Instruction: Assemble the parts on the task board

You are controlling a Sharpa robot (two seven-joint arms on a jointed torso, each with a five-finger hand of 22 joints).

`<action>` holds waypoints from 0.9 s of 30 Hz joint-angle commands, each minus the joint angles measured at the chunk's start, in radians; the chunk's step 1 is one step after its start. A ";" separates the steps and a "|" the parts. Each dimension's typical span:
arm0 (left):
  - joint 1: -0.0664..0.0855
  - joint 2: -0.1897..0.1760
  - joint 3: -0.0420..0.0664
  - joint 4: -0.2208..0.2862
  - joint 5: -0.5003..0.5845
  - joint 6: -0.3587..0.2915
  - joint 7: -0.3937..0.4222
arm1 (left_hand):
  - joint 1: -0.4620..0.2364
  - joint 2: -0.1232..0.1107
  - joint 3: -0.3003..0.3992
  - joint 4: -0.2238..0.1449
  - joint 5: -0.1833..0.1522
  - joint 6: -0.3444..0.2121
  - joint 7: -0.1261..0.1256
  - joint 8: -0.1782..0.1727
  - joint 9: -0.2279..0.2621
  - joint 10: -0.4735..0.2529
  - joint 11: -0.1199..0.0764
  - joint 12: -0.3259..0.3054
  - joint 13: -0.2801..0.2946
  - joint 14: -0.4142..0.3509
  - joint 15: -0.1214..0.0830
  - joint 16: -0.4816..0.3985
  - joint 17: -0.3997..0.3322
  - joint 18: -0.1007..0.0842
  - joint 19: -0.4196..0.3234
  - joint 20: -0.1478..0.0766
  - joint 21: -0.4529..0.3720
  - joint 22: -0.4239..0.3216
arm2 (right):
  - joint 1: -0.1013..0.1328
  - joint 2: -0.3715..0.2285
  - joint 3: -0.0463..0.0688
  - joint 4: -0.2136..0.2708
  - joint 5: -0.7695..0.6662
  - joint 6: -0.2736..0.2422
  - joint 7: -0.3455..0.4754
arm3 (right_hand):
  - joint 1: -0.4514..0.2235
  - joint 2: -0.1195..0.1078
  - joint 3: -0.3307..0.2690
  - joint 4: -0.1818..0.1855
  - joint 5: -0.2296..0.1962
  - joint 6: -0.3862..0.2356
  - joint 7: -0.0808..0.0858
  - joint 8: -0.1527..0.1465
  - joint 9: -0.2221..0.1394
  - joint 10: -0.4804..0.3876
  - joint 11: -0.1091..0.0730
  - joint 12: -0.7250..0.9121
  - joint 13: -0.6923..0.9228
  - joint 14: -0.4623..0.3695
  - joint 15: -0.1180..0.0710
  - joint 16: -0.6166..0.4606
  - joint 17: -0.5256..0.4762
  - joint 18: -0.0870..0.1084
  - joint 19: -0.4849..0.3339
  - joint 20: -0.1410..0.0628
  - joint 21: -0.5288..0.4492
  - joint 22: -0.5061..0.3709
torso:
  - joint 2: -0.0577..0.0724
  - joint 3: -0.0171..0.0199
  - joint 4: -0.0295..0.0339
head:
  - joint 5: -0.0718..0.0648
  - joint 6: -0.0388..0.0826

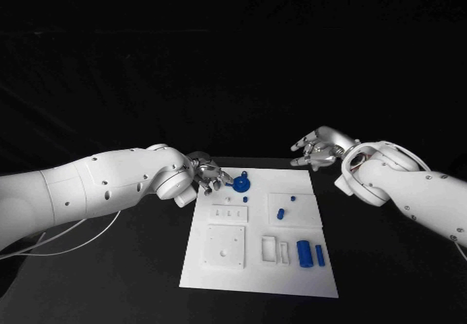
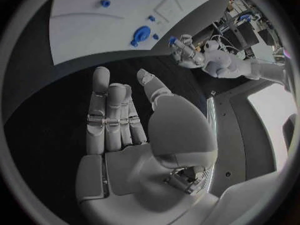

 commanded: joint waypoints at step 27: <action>-0.078 -0.055 -0.013 0.152 -0.167 -0.150 -0.064 | -0.003 0.034 -0.026 -0.014 -0.019 0.245 -0.139 0.005 0.316 0.048 -0.011 0.050 -0.064 0.013 0.001 0.019 0.022 0.048 0.011 0.034 0.001 0.017 | 0.031 0.059 0.070 -0.140 0.162 -0.122 0.105 | -0.040 0.002 0.020 -0.016 0.075 0.020 -0.006 -0.004 -0.001 0.034 -0.014 -0.012 -0.037 0.025 -0.013 0.020 -0.012 -0.002 0.033 -0.011 0.014 0.023 | -0.015 0.0110 -0.0017 | 0.009 -0.060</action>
